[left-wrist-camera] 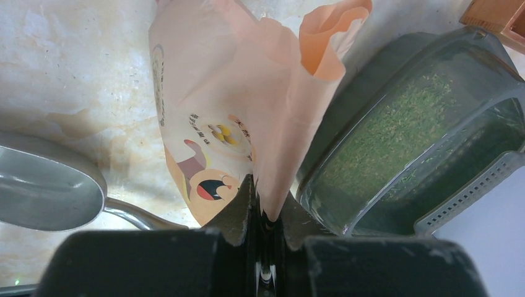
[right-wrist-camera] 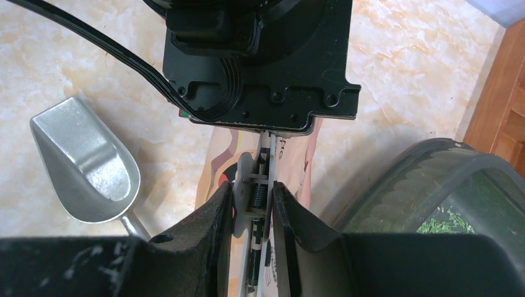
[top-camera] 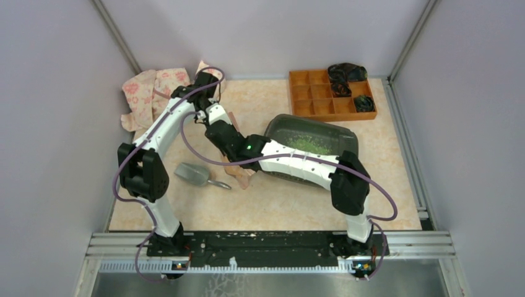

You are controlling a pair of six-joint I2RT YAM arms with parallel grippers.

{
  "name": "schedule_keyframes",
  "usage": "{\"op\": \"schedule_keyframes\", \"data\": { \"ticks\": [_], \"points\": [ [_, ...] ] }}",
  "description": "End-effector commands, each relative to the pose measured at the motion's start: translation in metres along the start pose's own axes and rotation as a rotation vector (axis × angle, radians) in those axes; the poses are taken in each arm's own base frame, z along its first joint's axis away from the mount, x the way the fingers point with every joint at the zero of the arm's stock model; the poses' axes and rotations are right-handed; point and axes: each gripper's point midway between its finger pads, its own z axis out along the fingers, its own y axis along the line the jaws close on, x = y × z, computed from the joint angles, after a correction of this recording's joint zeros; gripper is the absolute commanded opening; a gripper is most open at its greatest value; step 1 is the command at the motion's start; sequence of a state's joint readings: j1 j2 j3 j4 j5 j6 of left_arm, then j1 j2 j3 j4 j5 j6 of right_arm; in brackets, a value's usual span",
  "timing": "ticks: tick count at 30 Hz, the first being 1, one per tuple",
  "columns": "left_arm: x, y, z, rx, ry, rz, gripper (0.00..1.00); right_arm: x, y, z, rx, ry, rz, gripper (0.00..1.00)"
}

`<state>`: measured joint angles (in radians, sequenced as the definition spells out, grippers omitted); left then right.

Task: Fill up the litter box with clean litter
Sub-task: Remove the clamp from the cat litter bag.

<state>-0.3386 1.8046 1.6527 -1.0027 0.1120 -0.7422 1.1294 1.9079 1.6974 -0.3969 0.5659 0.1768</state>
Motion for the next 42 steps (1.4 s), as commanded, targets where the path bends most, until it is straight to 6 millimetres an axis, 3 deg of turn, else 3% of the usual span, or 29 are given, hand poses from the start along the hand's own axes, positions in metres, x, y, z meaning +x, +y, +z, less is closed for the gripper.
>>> {"op": "schedule_keyframes", "data": {
  "ticks": [1, 15, 28, 34, 40, 41, 42],
  "points": [
    [0.003, -0.001, -0.001, -0.001, 0.024, 0.006, 0.00, -0.038, -0.003, -0.008, 0.012, -0.090, 0.036, 0.00],
    [-0.001, 0.003, 0.007, -0.038, 0.025, 0.025, 0.00, -0.067, -0.011, -0.044, -0.003, -0.137, 0.046, 0.00],
    [-0.008, -0.004, -0.007, 0.037, 0.046, 0.009, 0.03, -0.058, -0.011, -0.040, 0.002, -0.122, 0.033, 0.00],
    [-0.019, 0.008, -0.018, -0.012, 0.013, -0.036, 0.06, -0.045, -0.011, -0.037, 0.000, -0.109, 0.031, 0.00],
    [-0.022, 0.010, -0.031, 0.014, -0.031, -0.057, 0.43, -0.036, -0.010, -0.037, -0.008, -0.100, 0.028, 0.00],
    [-0.023, 0.010, -0.033, 0.017, -0.043, -0.064, 0.62, -0.033, -0.010, -0.035, -0.009, -0.096, 0.027, 0.00],
    [-0.023, 0.010, -0.035, 0.028, -0.053, -0.065, 0.66, -0.031, -0.009, -0.035, -0.011, -0.092, 0.026, 0.00]
  ]
}}
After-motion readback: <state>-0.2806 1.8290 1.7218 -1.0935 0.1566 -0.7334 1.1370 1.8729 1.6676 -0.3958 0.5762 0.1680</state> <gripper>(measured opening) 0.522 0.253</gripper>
